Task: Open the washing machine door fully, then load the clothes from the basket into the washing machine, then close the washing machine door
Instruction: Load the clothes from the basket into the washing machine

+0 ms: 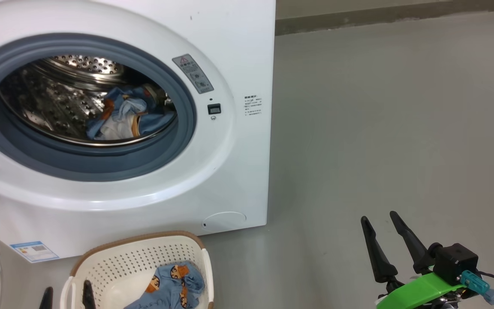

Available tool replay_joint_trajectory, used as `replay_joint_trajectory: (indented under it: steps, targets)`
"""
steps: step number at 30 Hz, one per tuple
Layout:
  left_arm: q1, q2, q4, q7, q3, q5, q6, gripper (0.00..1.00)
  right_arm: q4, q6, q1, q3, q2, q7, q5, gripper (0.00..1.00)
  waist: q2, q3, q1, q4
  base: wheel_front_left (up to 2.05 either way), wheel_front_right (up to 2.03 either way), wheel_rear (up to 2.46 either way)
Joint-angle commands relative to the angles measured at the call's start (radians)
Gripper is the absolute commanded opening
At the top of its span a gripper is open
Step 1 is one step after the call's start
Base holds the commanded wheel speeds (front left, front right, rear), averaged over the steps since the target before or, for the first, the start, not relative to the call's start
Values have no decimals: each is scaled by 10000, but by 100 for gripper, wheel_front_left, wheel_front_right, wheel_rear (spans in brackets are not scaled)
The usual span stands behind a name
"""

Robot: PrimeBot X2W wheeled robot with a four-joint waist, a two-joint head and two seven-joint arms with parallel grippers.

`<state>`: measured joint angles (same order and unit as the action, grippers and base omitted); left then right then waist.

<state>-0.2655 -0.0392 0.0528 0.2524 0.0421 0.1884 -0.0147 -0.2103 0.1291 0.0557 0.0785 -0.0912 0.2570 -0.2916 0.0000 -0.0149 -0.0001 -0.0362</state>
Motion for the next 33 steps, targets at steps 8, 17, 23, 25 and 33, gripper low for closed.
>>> replay_joint_trajectory:
  steps: [8, 17, 23, 25, 33]
  targets:
    - [-5, -111, 285, 93, 245, 166, -154, 100, 326, 16, -7, 183, -32, 48, 108, 100, 0, 55, 1, 68, 0, 0, 0]
    - [185, -111, 27, 93, 150, 333, -19, 100, 368, 16, 64, 121, -41, 48, 47, 100, 0, -331, 1, 39, 0, 0, 0]
    - [795, -111, -324, 93, -92, 625, 60, 100, 496, 16, 291, 78, -2, 48, 47, 100, 0, -1170, 1, -33, 0, 0, 0]
    - [1079, -111, -473, 93, -153, 732, 86, 100, 543, 16, 428, 66, 17, 48, 41, 100, 0, -1533, 1, -91, 0, 0, 0]
    - [2290, -110, -1646, 93, -264, 805, 462, 100, 755, 16, 994, 14, 86, 48, 136, 100, 0, -2949, 1, -396, 0, 0, 0]
